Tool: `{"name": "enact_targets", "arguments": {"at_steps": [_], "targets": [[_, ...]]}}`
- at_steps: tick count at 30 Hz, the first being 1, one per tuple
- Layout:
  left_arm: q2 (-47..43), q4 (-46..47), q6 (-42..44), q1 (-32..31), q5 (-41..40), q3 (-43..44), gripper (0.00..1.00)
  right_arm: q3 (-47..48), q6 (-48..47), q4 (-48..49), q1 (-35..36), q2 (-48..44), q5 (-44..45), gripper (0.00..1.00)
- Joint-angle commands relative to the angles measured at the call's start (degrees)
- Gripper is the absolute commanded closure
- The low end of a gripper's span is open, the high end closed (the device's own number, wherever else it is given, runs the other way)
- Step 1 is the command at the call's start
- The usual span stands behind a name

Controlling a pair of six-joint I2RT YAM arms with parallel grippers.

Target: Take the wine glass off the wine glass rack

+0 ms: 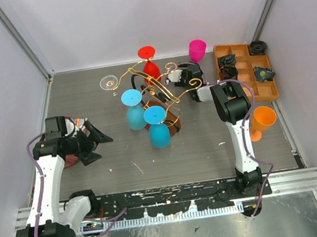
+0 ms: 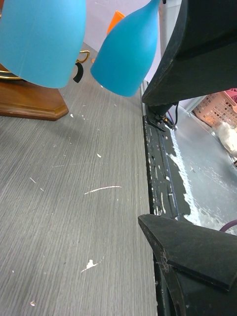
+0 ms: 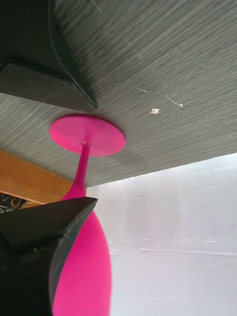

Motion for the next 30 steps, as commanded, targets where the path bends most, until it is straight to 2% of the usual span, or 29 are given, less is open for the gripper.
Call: {"name": "enact_targets", "arguments": {"at_steps": [1, 6, 16, 25, 27, 30], "targets": [[-2.1, -0.7, 1.1, 0.1, 1.1, -0.4, 0.02, -3.1, 6.7, -17.1, 1.0, -0.9, -2.2, 0.21], [-3.8, -1.6, 1.5, 0.1, 1.2, -0.5, 0.02, -3.4, 8.3, -23.4, 1.3, -2.3, -3.1, 0.16], [-5.3, -2.7, 2.6, 0.0, 2.0, -1.0, 0.02, -4.6, 12.2, -35.5, 1.3, -6.8, -5.1, 0.21], [-8.0, -2.0, 2.1, 0.1, 4.4, -4.4, 0.02, 0.1, 25.7, -52.2, 1.2, -11.5, -9.4, 0.27], [-8.4, -1.9, 2.0, 0.1, 4.6, -4.9, 0.02, 1.2, 28.2, -55.1, 1.1, -12.1, -9.8, 0.27], [-8.8, -1.6, 1.8, 0.1, 4.4, -5.1, 0.02, 4.5, 31.3, -59.7, 1.0, -11.3, -9.9, 0.21]]}}
